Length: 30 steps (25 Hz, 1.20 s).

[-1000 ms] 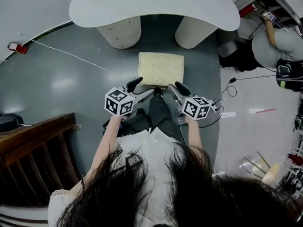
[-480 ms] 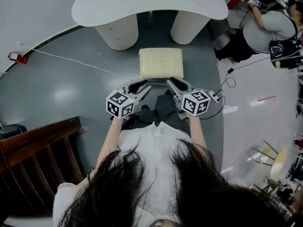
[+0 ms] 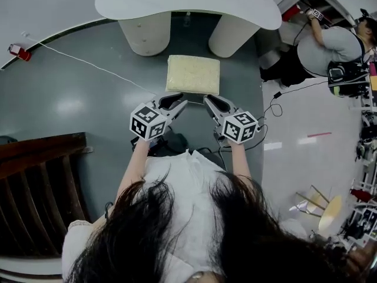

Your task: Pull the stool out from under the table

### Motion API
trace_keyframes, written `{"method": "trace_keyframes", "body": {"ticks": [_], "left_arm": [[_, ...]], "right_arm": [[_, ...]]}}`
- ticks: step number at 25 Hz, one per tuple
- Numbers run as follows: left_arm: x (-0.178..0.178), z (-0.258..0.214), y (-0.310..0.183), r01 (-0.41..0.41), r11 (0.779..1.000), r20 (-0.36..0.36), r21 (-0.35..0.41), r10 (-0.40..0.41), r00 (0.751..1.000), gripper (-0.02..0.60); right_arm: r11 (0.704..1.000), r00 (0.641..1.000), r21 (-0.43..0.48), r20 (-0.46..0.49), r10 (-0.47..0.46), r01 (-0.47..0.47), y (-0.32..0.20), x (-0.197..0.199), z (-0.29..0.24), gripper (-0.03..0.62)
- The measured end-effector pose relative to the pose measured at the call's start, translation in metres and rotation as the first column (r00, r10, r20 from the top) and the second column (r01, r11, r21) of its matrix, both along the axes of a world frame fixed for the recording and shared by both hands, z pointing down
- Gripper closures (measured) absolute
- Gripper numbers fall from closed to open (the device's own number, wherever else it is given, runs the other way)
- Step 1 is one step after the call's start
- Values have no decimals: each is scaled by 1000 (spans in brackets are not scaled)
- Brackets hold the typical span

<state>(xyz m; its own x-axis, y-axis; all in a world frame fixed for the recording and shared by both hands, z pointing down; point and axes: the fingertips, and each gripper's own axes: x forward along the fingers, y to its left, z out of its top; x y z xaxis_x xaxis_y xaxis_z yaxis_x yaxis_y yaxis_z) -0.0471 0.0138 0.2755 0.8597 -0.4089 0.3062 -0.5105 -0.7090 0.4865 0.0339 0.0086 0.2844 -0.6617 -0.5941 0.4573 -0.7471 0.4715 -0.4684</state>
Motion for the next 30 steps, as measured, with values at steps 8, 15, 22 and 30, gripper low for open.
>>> {"method": "trace_keyframes", "body": {"ticks": [8, 15, 22, 30], "left_arm": [[37, -7, 43, 93, 996, 34, 3, -93, 995, 476], [71, -18, 105, 177, 984, 65, 18, -178, 982, 483], [103, -26, 173, 245, 969, 59, -1, -245, 968, 485], [110, -37, 220, 270, 963, 72, 18, -271, 960, 485]], "right_arm": [[998, 998, 31, 11, -58, 58, 56, 42, -15, 519], [995, 995, 57, 40, -89, 87, 121, 86, -21, 520], [987, 987, 82, 79, -143, 136, 173, 108, -28, 523], [975, 974, 83, 77, -212, 206, 210, 101, -30, 523]]}}
